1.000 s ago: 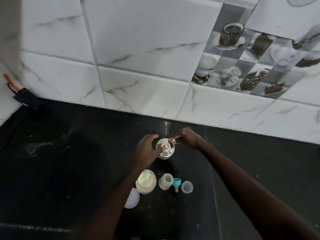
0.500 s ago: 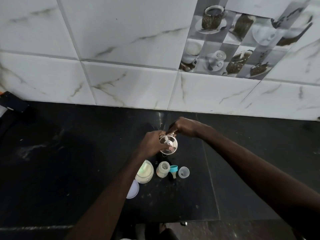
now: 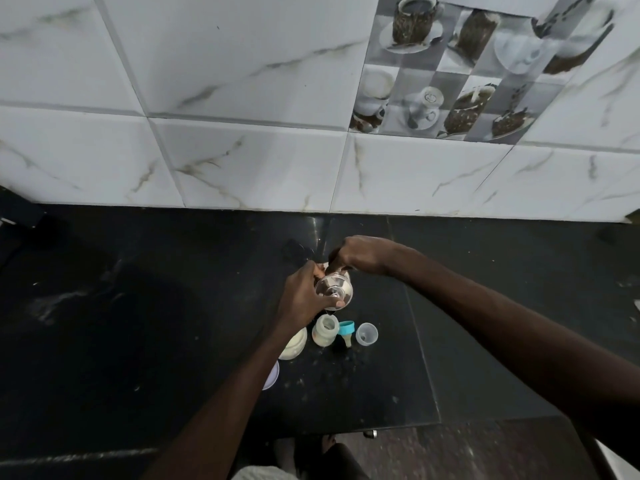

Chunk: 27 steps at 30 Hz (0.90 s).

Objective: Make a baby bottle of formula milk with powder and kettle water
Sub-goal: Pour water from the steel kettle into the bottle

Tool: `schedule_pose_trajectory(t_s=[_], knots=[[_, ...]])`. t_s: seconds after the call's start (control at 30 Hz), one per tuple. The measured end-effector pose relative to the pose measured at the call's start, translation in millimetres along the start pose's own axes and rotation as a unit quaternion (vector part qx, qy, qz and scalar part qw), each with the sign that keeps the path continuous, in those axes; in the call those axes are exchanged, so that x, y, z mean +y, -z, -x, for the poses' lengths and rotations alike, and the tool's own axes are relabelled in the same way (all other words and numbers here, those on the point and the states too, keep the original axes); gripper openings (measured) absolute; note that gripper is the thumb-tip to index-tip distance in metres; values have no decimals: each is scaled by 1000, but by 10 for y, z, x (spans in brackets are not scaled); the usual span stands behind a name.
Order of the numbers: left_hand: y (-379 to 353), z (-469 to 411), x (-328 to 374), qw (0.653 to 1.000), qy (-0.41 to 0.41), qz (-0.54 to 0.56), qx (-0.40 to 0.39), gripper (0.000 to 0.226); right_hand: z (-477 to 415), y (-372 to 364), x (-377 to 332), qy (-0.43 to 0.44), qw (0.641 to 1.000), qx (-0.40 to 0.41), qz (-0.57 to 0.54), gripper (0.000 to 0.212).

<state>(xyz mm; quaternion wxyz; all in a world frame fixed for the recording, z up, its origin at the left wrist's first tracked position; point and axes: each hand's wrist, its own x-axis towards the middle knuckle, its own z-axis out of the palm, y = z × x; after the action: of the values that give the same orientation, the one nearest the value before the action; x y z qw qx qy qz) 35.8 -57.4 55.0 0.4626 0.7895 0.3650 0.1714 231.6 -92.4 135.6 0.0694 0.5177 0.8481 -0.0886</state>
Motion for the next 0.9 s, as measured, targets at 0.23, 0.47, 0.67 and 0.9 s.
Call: schedule_pose_trajectory(t_s=[0.23,0.47,0.67,0.9], knots=[[-47,128,-48,1000,-20,18,7,68,19,33,-188,-11,999,-32,41,24],[-84,221,-109,999,-42,31,13,73,65,61,-348,-31,995,-53,74,21],[-75,276,-166,998,-55,22,9,80,86,105,-460,-29,995,-27,90,19],[-74,321,-193,997,-80,20,15,83,84,172,-606,-36,993,-37,106,24]])
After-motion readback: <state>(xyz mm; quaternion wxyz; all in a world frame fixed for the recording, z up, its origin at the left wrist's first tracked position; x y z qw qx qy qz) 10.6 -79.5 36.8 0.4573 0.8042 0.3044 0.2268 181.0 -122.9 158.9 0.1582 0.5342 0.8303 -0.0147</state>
